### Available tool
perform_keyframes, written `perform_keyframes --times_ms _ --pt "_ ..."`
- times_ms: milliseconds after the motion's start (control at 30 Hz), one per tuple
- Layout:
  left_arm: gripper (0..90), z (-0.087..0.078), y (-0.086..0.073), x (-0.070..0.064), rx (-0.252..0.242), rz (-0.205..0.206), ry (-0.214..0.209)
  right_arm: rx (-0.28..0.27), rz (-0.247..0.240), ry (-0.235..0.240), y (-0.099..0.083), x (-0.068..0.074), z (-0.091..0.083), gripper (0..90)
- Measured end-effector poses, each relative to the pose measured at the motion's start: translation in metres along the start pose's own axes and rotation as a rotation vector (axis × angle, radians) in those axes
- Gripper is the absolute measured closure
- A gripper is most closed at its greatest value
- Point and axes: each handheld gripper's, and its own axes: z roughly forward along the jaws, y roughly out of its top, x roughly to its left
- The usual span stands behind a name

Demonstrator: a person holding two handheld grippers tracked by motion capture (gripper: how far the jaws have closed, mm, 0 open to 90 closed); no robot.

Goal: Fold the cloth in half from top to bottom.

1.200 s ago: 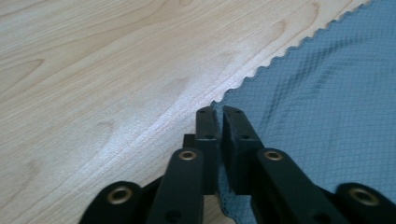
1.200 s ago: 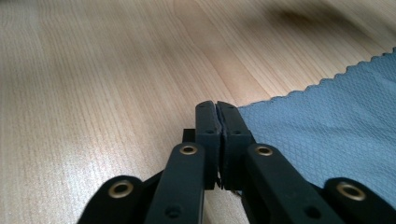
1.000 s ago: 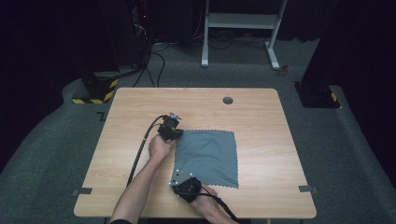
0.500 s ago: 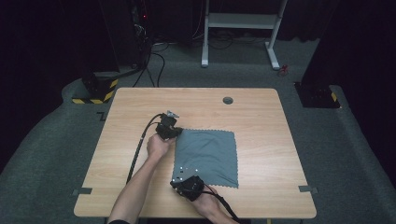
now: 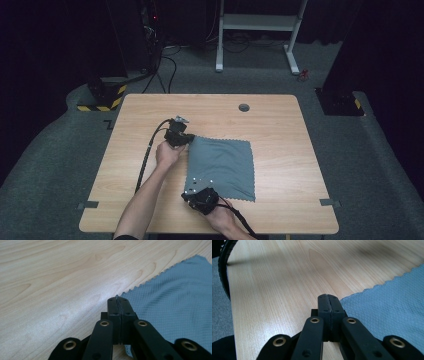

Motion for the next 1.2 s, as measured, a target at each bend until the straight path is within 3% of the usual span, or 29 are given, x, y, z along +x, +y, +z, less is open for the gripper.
perform_keyframes --times_ms 167,267,633,1000,1200 --pt "89.7 -0.006 0.006 0.0 -0.004 0.021 -0.004 -0.018 0.008 0.011 0.003 -0.002 -0.003 90.0" --pt "89.7 -0.008 0.007 0.002 -0.011 0.004 -0.011 -0.018 0.02 0.016 0.005 -0.001 -0.003 90.0" --pt "89.7 -0.019 0.005 0.011 -0.001 0.008 0.003 -0.041 0.021 0.062 0.018 0.001 0.002 90.0" --pt "89.8 -0.053 0.001 0.03 -0.009 -0.01 0.046 -0.098 0.011 0.124 0.04 0.008 0.002 90.0" --pt "89.8 -0.042 0.005 0.021 -0.009 0.002 0.05 -0.117 0.062 0.118 0.027 -0.003 -0.011 90.0"
